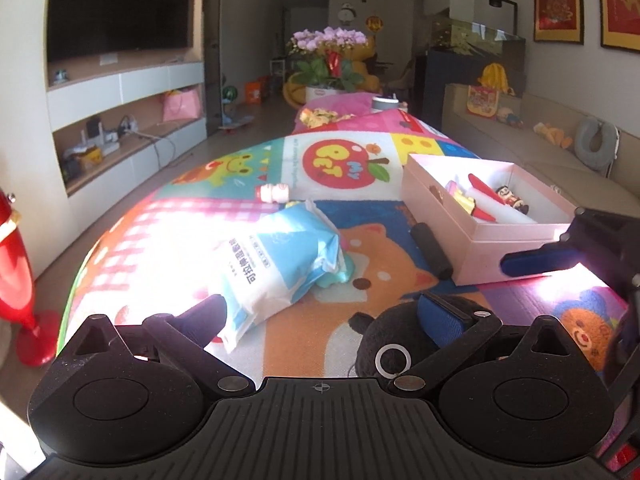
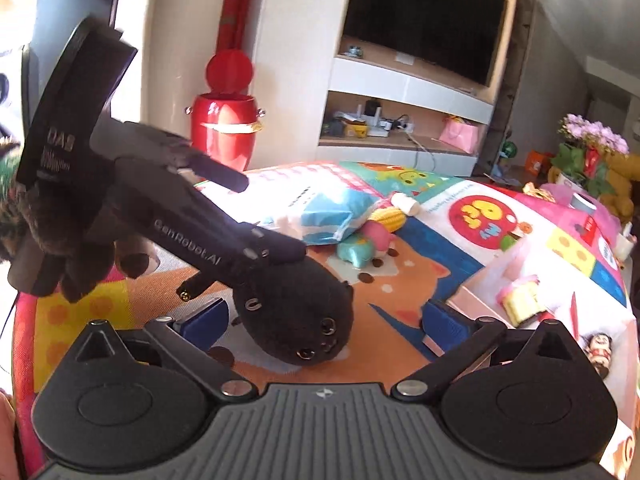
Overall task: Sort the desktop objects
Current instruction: 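Grasp the black plush toy with the right tool and lift it, then grasp the blue-and-white wipes pack with the left tool while the right tool holds the plush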
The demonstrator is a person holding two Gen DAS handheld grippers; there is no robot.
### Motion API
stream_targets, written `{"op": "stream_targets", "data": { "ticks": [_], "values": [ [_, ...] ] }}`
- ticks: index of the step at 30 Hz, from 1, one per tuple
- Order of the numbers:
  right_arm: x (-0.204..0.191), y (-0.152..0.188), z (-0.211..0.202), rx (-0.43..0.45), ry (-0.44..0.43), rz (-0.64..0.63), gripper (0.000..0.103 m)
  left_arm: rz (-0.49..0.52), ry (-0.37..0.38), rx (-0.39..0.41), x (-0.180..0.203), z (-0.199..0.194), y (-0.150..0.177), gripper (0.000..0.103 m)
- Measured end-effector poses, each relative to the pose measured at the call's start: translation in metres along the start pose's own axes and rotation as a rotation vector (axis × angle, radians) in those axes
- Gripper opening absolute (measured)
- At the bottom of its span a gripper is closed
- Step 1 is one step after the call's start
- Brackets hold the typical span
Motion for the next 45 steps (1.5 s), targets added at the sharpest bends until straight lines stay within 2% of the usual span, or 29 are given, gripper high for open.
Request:
{"op": "stream_targets", "data": {
  "ticks": [4,5,7,8,11,13,16,18,20,22,25,27,28,29,31,32,33,34,35,38,41,42,43,44,45],
  "values": [
    [-0.023,-0.006,0.033,0.000,0.036,-0.114,0.102,-0.034,-0.002,0.016,-0.012,0.000,-0.006,0.103],
    [-0.024,-0.007,0.039,-0.006,0.029,-0.115,0.090,-0.044,-0.001,0.024,-0.015,0.000,-0.007,0.103],
    [-0.022,-0.007,0.044,-0.035,0.002,-0.077,0.074,-0.070,-0.001,0.041,-0.022,0.000,-0.012,0.103],
    [-0.019,-0.006,0.041,-0.030,0.002,-0.056,0.074,-0.074,-0.004,0.045,-0.025,0.001,-0.013,0.103],
    [-0.004,0.001,0.026,-0.055,-0.006,0.058,0.074,-0.042,-0.027,0.041,-0.031,0.012,-0.018,0.103],
    [0.013,0.010,0.011,-0.085,-0.020,0.183,0.074,-0.025,-0.059,0.045,-0.039,0.025,-0.022,0.103],
    [0.042,0.029,-0.011,-0.110,-0.015,0.391,0.074,-0.063,-0.057,0.033,-0.053,0.048,-0.027,0.103],
    [0.061,0.049,-0.023,-0.124,-0.008,0.533,0.074,-0.089,-0.016,-0.004,-0.057,0.062,-0.026,0.103],
    [0.076,0.066,-0.030,-0.122,-0.008,0.647,0.074,-0.120,0.082,-0.053,-0.051,0.071,-0.021,0.103],
    [0.087,0.081,-0.033,-0.111,-0.019,0.742,0.074,-0.117,0.130,-0.066,-0.037,0.069,-0.016,0.103],
    [0.094,0.091,-0.034,-0.081,-0.025,0.815,0.074,-0.052,0.245,-0.087,0.002,0.056,-0.006,0.103],
    [0.093,0.091,-0.033,-0.065,0.002,0.816,0.074,0.035,0.358,-0.108,0.033,0.043,0.003,0.103],
    [0.093,0.091,-0.032,-0.060,0.016,0.810,0.075,0.083,0.377,-0.100,0.045,0.036,0.007,0.103],
    [0.093,0.091,-0.032,-0.054,0.035,0.801,0.075,0.135,0.372,-0.078,0.054,0.029,0.010,0.103],
    [0.093,0.091,-0.033,-0.042,0.057,0.789,0.076,0.231,0.301,-0.019,0.065,0.021,0.011,0.103],
    [0.093,0.091,-0.034,-0.036,0.070,0.784,0.077,0.255,0.247,-0.007,0.066,0.022,0.010,0.103],
    [0.094,0.092,-0.035,-0.031,0.087,0.778,0.078,0.270,0.157,-0.001,0.063,0.028,0.006,0.103],
    [0.094,0.092,-0.035,-0.030,0.103,0.773,0.079,0.269,0.087,0.000,0.060,0.034,0.003,0.103],
    [0.095,0.094,-0.036,-0.034,0.124,0.771,0.079,0.258,0.048,-0.005,0.057,0.040,0.001,0.103],
    [0.097,0.096,-0.035,-0.038,0.148,0.779,0.079,0.160,0.028,-0.046,0.048,0.060,-0.011,0.103],
    [0.094,0.095,-0.037,-0.041,0.188,0.749,0.079,0.161,-0.023,-0.070,0.048,0.073,-0.012,0.103],
    [0.093,0.094,-0.038,-0.043,0.213,0.722,0.079,0.168,-0.033,-0.079,0.047,0.075,-0.011,0.099],
    [0.090,0.092,-0.040,-0.047,0.237,0.689,0.079,0.174,-0.035,-0.090,0.047,0.077,-0.009,0.090],
    [0.087,0.090,-0.041,-0.056,0.282,0.632,0.082,0.177,-0.036,-0.105,0.047,0.078,-0.008,0.065],
    [0.084,0.088,-0.044,-0.062,0.329,0.571,0.084,0.180,-0.038,-0.115,0.046,0.077,-0.007,0.066]
  ]
}}
Point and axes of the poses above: each gripper's, at about its wrist camera, not at the fingertips, and z roughly the way its jaws point, x to its right, y to its underside, the point moved 7 cm from there along z, roughly the way its jaws point, and after that the axes turned 4 degrees about -x, right-handed, at the moved point
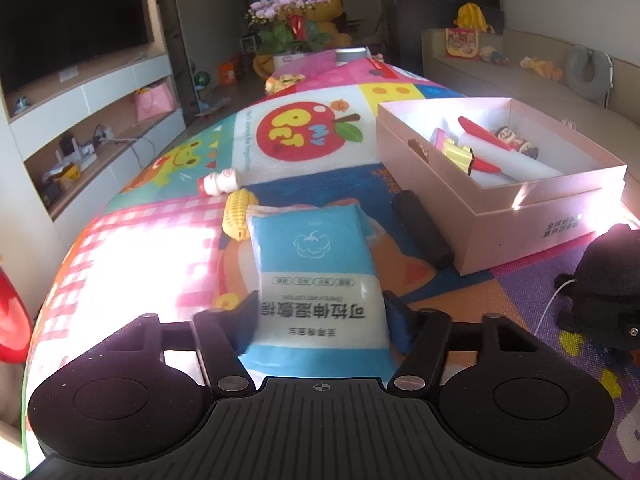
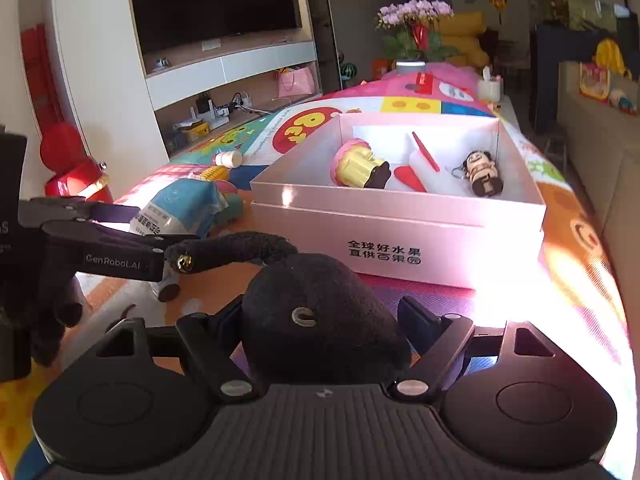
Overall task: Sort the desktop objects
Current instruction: 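Grasp the blue-and-white wipes pack with the left tool while the right tool holds the plush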
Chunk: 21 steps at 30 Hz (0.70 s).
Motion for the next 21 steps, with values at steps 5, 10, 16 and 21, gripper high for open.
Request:
{"op": "stream_targets", "data": {
  "ticks": [5,10,16,21],
  "values": [
    [-0.005,-0.004,-0.013,0.001,0.020,-0.144,0.092,0.011,0.021,0.002,0.004,-0.018,0.011,0.061],
    [0.007,-0.006,-0.014,-0.033,-0.031,-0.140,0.094,0.002,0.124,-0.009,0.025,-0.054,0.033,0.061],
    [-0.001,-0.003,-0.013,-0.042,-0.044,-0.175,0.094,0.062,0.142,-0.041,0.048,-0.069,0.059,0.071],
    [-0.013,-0.002,-0.012,-0.038,-0.032,-0.233,0.094,0.071,0.139,-0.051,0.054,-0.063,0.060,0.090]
  ]
}}
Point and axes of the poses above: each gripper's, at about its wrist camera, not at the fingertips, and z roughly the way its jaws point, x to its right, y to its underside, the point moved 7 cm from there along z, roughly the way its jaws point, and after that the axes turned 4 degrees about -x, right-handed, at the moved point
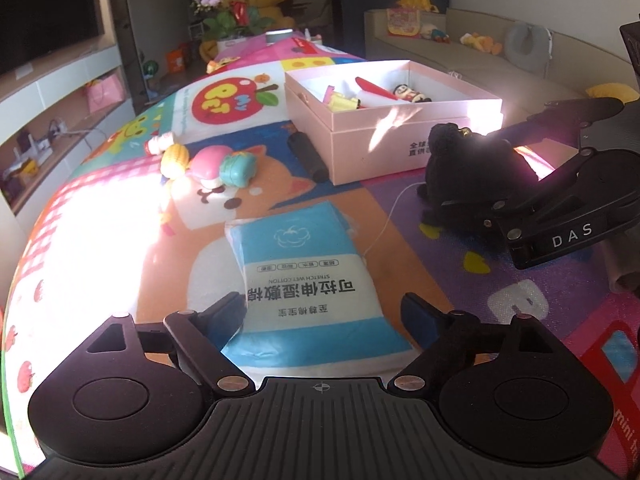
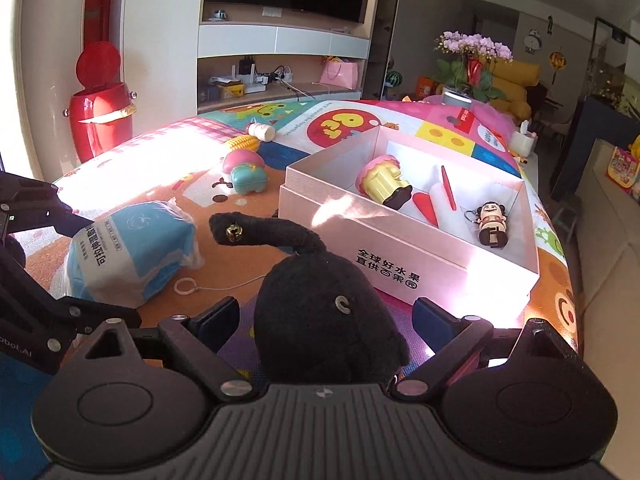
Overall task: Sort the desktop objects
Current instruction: 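Grasp the blue-and-white wipes pack with the left tool while the right tool holds the plush, then lower the plush with the right tool into the pink box while the left tool drops the wipes there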
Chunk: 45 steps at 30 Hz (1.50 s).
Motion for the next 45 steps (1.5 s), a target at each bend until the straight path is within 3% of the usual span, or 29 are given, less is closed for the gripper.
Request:
{"op": "stream_targets", "data": {
  "ticks": [4,5,6,7,9,13,16,21,25,27,31,40,45],
  "values": [
    [-0.002,-0.002,0.004,-0.010,0.006,-0.010,0.094,-0.041,-0.010,0.003,-0.004,0.009,-0.006,0.088],
    [-0.001,-0.003,0.005,-0.015,0.007,-0.009,0.094,-0.042,-0.018,0.003,-0.005,0.011,-0.006,0.084],
    [-0.001,-0.003,0.007,-0.022,0.004,-0.006,0.094,-0.042,-0.027,-0.001,-0.006,0.012,-0.006,0.073],
    [0.000,-0.002,0.007,-0.033,0.002,0.001,0.091,-0.041,-0.030,-0.002,-0.006,0.012,-0.006,0.068],
    [0.001,0.000,0.007,-0.064,-0.002,0.011,0.073,-0.021,-0.035,0.000,-0.003,0.006,-0.005,0.063],
    [0.011,0.000,-0.020,-0.088,-0.008,0.078,0.068,0.022,-0.006,0.042,0.008,-0.020,-0.010,0.063],
    [0.025,-0.018,-0.061,0.003,0.025,0.103,0.068,0.058,-0.004,0.164,0.014,-0.053,-0.045,0.063],
    [0.073,-0.085,-0.131,0.268,0.167,0.199,0.068,0.036,0.017,0.368,0.021,-0.071,-0.129,0.063],
    [0.109,-0.125,-0.141,0.352,0.203,0.303,0.068,-0.053,0.096,0.451,0.027,-0.046,-0.180,0.066],
    [0.123,-0.143,-0.134,0.361,0.204,0.330,0.068,-0.114,0.114,0.410,0.021,-0.019,-0.193,0.079],
    [0.140,-0.161,-0.105,0.319,0.178,0.370,0.068,-0.151,0.113,0.341,-0.004,-0.001,-0.174,0.096],
    [0.149,-0.149,0.002,0.096,0.112,0.447,0.069,-0.065,0.005,0.229,-0.028,0.007,-0.086,0.101],
    [0.139,-0.137,0.030,0.029,0.213,0.401,0.073,-0.080,-0.030,0.110,-0.038,0.021,-0.045,0.102]
  ]
}}
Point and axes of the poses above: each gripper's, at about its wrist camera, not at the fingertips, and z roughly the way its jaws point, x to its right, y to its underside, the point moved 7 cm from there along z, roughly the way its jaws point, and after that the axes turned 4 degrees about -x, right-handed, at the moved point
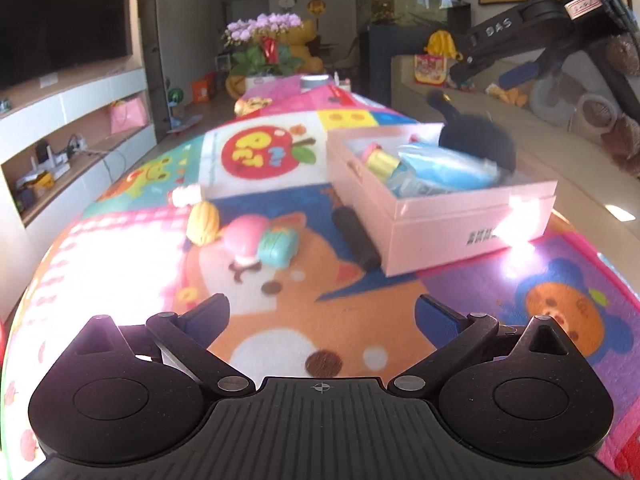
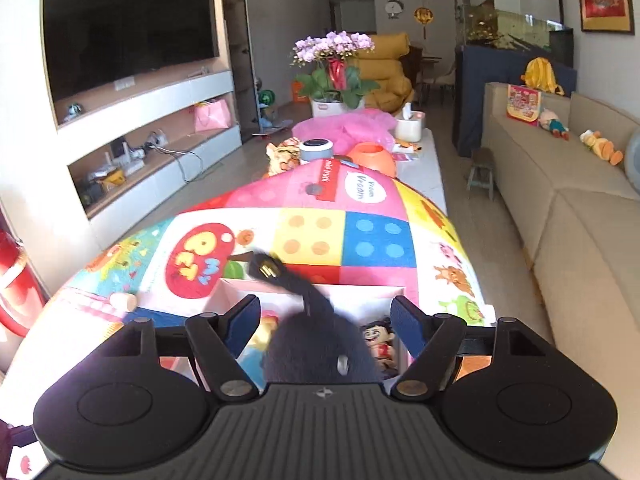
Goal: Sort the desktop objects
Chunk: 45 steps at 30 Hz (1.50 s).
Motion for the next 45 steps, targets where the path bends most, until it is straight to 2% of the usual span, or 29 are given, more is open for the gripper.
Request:
{"op": "stream_targets", "data": {
  "ticks": [2,4,5,6,8,10,15,19,21,27,29,32,34,36,39,42,43,45],
  "values": [
    [-0.004,0.005,-0.007,0.020,-0.011,-0.033,0.073,-0.004,-0.015,-0.034,-0.009,-0.003,0.006,0.102],
    [-0.014,0.009,-0.017,0.025,-0.055,-0.075,0.072,0.002,-0.061,-0.028,-0.023,-0.016,0.003,0.102],
    [-0.017,0.012,-0.021,0.013,-0.087,-0.081,0.066,0.003,-0.089,-0.014,-0.030,-0.026,-0.002,0.102],
    [-0.022,0.015,-0.020,-0.024,-0.116,-0.077,0.061,0.000,-0.111,0.001,-0.036,-0.036,-0.006,0.102],
    [-0.033,0.026,-0.011,-0.124,-0.152,-0.074,0.041,-0.020,-0.145,0.031,-0.049,-0.060,-0.016,0.102],
    [-0.043,0.040,0.000,-0.192,-0.160,-0.080,0.036,-0.035,-0.170,0.048,-0.059,-0.086,-0.023,0.103],
    [-0.057,0.072,0.041,-0.331,-0.175,-0.057,0.035,-0.007,-0.255,0.097,-0.079,-0.141,-0.038,0.103],
    [-0.060,0.060,0.056,-0.295,-0.150,-0.057,0.038,-0.001,-0.304,0.183,-0.092,-0.179,-0.064,0.103],
    [-0.061,0.057,0.061,-0.299,-0.124,-0.058,0.044,-0.024,-0.311,0.238,-0.097,-0.197,-0.080,0.103],
    [-0.061,0.060,0.056,-0.286,-0.069,-0.120,0.062,-0.130,-0.244,0.290,-0.107,-0.228,-0.108,0.103],
    [-0.059,0.061,0.055,-0.282,-0.059,-0.123,0.067,-0.143,-0.237,0.273,-0.107,-0.228,-0.105,0.103],
    [-0.055,0.063,0.056,-0.286,-0.051,-0.105,0.074,-0.107,-0.284,0.226,-0.104,-0.226,-0.097,0.103],
    [-0.055,0.065,0.058,-0.287,-0.055,-0.105,0.075,-0.075,-0.328,0.237,-0.101,-0.237,-0.094,0.103],
    [-0.057,0.065,0.060,-0.277,-0.057,-0.119,0.078,-0.064,-0.336,0.260,-0.100,-0.248,-0.093,0.103],
    [-0.059,0.066,0.064,-0.267,-0.061,-0.125,0.083,-0.086,-0.326,0.272,-0.105,-0.250,-0.088,0.103],
    [-0.056,0.069,0.066,-0.277,-0.079,-0.098,0.089,-0.103,-0.307,0.254,-0.112,-0.231,-0.079,0.103],
    [-0.055,0.069,0.065,-0.278,-0.079,-0.092,0.089,-0.109,-0.295,0.254,-0.112,-0.223,-0.075,0.103],
    [-0.055,0.072,0.060,-0.276,-0.071,-0.078,0.089,-0.147,-0.222,0.247,-0.110,-0.194,-0.058,0.103]
  ]
}}
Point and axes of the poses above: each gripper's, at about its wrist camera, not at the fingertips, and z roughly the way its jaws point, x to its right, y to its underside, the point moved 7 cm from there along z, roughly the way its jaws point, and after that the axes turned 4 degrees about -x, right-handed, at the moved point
